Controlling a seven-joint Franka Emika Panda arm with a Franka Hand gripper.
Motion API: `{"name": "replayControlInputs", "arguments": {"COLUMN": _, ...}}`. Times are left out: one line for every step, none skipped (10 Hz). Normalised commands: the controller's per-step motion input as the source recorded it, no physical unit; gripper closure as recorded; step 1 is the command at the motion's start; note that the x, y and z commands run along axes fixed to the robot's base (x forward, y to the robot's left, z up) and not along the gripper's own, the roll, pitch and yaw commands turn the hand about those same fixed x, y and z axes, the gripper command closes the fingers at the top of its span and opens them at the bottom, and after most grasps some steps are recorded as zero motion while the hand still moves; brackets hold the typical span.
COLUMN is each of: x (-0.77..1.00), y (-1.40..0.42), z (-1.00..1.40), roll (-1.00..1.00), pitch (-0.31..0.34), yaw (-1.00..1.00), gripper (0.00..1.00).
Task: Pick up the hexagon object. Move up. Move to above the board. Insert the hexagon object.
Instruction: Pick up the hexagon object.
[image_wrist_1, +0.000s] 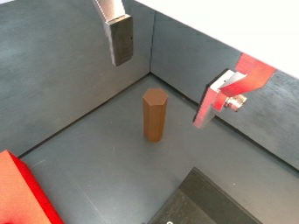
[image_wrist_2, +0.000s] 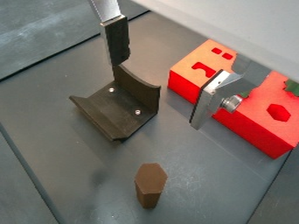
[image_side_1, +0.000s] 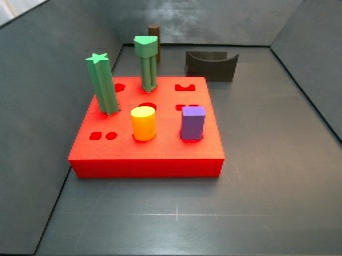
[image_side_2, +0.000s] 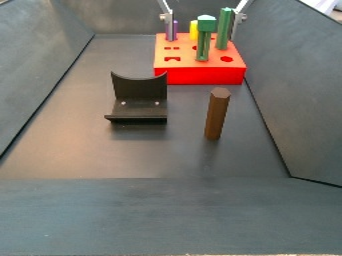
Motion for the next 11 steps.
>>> {"name": "replayControlInputs", "arguments": {"x": -0.34, "y": 0.0, "z": 0.0, "roll": 0.0, "pitch": -0.01, "yaw": -0.05, "gripper": 0.0}}
{"name": "replayControlInputs", "arguments": {"x": -0.32, "y": 0.41, "z": -0.43, "roll": 0.0, "pitch": -0.08, "yaw": 0.0, "gripper": 0.0}}
{"name": "replayControlInputs", "arguments": {"x": -0.29, "y": 0.51, "z": -0.73, "roll": 0.0, "pitch": -0.163, "yaw": 0.03, "gripper": 0.0}}
{"name": "replayControlInputs", "arguments": {"x": -0.27, "y": 0.5, "z": -0.91, "roll": 0.05, "pitch": -0.173, "yaw": 0.04, "gripper": 0.0}}
{"name": "replayControlInputs", "arguments": {"x": -0.18, "y": 0.42, "z": -0.94, "roll": 0.06, "pitch": -0.153, "yaw": 0.03, "gripper": 0.0}}
{"name": "replayControlInputs", "arguments": {"x": -0.19, "y": 0.36, "z": -0.99, "roll": 0.03, "pitch": -0.146, "yaw": 0.05, "gripper": 0.0}}
{"name": "replayControlInputs", "arguments": {"x": -0.11, "y": 0.26, "z": -1.0, "roll": 0.0, "pitch": -0.124, "yaw": 0.09, "gripper": 0.0}}
{"name": "replayControlInputs", "arguments": {"x": -0.01, "y": 0.17, "z": -1.0, "roll": 0.0, "pitch": -0.094, "yaw": 0.07, "gripper": 0.0}}
{"name": "replayControlInputs", "arguments": {"x": 0.0, "y": 0.14, "z": -1.0, "roll": 0.0, "pitch": -0.076, "yaw": 0.07, "gripper": 0.0}}
{"name": "replayControlInputs", "arguments": {"x": 0.06, "y": 0.03, "z": -1.0, "roll": 0.0, "pitch": -0.044, "yaw": 0.07, "gripper": 0.0}}
{"name": "replayControlInputs", "arguments": {"x": 0.17, "y": -0.03, "z": -1.0, "roll": 0.05, "pitch": -0.029, "yaw": 0.09, "gripper": 0.0}}
